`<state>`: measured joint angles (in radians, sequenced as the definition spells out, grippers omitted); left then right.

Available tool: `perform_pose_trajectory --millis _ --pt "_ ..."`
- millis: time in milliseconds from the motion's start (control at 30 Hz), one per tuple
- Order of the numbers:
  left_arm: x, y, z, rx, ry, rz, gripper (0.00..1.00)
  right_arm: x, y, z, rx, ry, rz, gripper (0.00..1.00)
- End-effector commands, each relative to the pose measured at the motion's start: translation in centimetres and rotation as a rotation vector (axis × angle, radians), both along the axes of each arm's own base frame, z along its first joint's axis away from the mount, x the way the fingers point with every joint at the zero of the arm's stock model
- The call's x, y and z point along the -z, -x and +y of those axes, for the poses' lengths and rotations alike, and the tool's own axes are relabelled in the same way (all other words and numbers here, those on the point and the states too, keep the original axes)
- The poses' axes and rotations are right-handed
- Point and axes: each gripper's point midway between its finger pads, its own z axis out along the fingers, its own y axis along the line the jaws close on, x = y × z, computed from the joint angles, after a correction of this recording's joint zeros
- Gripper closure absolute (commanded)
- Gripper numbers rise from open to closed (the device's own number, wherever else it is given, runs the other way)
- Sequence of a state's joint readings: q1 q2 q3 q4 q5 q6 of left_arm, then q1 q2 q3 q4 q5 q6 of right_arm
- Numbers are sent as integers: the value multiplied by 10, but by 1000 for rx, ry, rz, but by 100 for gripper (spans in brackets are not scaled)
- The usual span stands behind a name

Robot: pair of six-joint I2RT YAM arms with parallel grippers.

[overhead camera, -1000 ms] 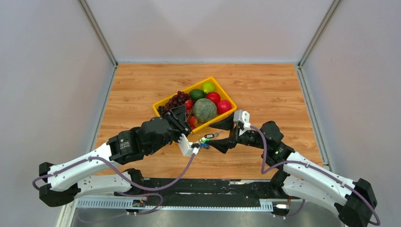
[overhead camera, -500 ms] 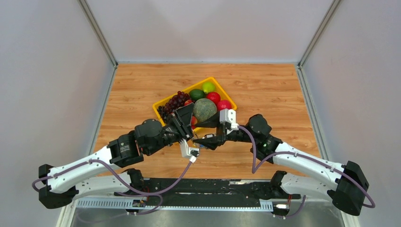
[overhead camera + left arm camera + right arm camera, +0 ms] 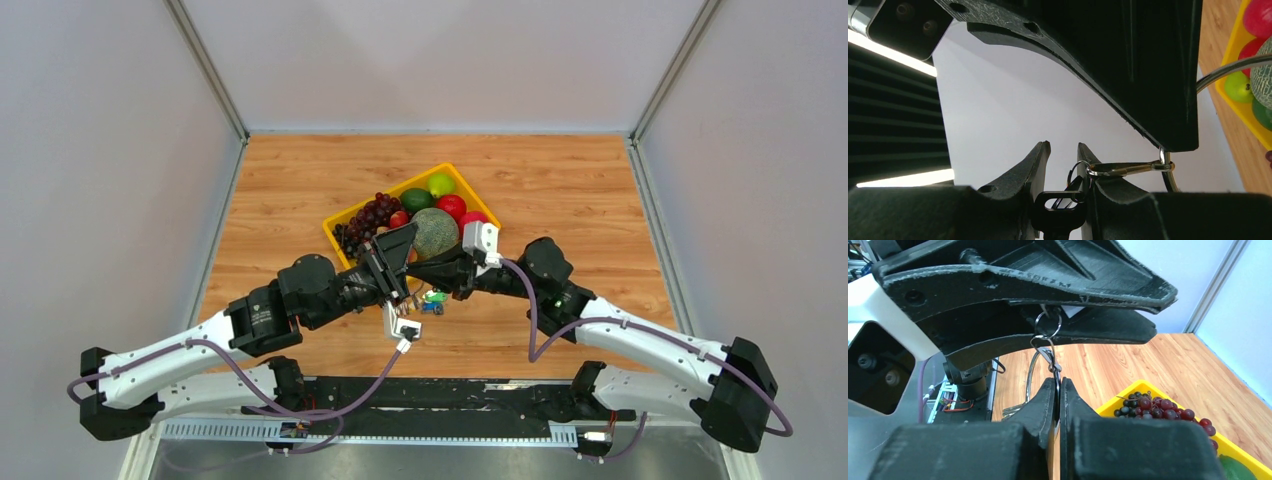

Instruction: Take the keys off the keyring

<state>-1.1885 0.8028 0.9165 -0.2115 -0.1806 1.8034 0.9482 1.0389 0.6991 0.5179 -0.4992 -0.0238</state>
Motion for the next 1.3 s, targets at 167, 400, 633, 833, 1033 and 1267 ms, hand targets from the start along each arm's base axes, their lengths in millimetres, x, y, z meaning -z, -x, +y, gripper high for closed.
perform_pose_trajectory --millis 167,400,633,833,1033,1267 --pt "-6 10 8 16 349 364 99 -13 1 -28 100 -24 65 100" --pt "27 31 3 114 607 734 80 -20 13 -48 120 35 157 100" --pt "31 51 5 221 700 863 70 -34 22 -50 86 103 246 100" --pt "42 62 -2 264 693 953 51 -50 29 -48 50 122 269 100" --pt "50 65 -3 272 682 977 49 -58 34 -48 23 137 277 100" --pt "60 64 -6 256 642 977 59 -71 35 -52 32 122 267 100"
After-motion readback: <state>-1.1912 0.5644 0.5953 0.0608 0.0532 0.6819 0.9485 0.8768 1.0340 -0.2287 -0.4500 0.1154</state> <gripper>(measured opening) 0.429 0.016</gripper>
